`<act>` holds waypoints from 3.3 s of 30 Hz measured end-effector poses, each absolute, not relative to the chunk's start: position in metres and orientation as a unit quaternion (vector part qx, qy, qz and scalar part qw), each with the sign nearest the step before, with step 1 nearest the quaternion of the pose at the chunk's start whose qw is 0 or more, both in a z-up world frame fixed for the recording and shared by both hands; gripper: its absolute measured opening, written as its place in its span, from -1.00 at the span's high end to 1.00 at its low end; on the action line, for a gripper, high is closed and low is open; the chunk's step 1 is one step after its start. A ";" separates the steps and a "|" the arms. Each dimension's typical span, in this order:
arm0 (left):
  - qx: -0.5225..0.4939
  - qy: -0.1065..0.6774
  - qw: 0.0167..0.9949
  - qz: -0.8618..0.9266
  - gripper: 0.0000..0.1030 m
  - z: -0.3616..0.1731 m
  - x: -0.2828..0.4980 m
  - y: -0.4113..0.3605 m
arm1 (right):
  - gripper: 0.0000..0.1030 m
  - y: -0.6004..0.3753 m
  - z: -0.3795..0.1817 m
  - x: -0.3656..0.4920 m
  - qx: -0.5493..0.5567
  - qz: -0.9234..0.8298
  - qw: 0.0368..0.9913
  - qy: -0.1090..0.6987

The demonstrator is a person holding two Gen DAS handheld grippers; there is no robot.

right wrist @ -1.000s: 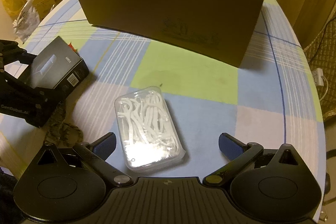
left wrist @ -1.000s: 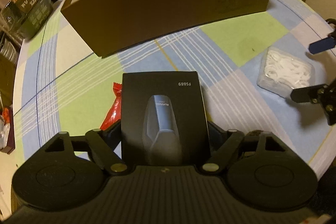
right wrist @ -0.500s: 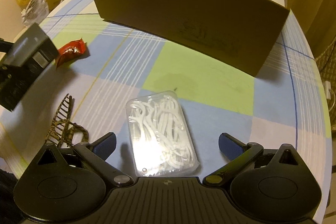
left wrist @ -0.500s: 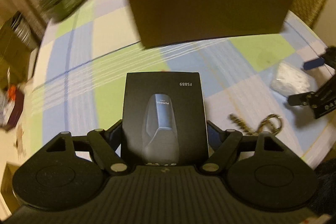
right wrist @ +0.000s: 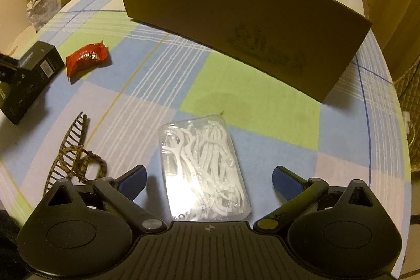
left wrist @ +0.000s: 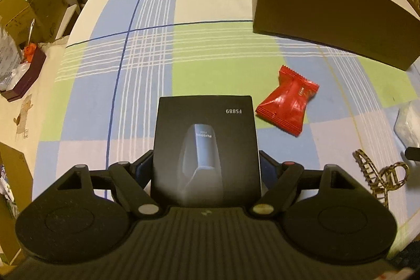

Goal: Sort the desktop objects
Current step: 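Grasp the clear floss case with the right gripper while the left gripper holds the FLYCO box, then carry the FLYCO box and floss case into the brown box and open both grippers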

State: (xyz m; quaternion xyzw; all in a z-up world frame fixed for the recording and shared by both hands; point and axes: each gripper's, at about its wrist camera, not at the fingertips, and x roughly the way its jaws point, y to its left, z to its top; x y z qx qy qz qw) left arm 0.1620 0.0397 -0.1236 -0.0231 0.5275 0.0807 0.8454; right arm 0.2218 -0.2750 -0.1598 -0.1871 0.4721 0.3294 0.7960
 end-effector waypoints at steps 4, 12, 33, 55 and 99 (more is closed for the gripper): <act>-0.019 0.536 0.841 0.073 -0.50 -0.135 0.168 0.043 | -0.53 -0.274 -0.162 0.221 -0.188 0.331 0.795 0.472; -0.016 0.529 0.846 0.058 -0.49 -0.140 0.167 0.047 | -0.06 -0.267 -0.157 0.223 -0.188 0.334 0.798 0.466; 0.002 0.461 0.887 0.012 -0.48 -0.067 0.178 0.035 | -0.05 -0.278 -0.102 0.245 -0.093 0.320 0.829 0.450; 0.060 0.357 0.928 -0.087 -0.49 0.013 0.352 -0.048 | -0.05 -0.256 -0.023 0.383 -0.067 0.293 0.886 0.354; 0.117 0.457 0.880 -0.055 -0.50 -0.084 0.518 -0.075 | -0.06 -0.221 -0.100 0.510 -0.167 0.237 0.865 0.409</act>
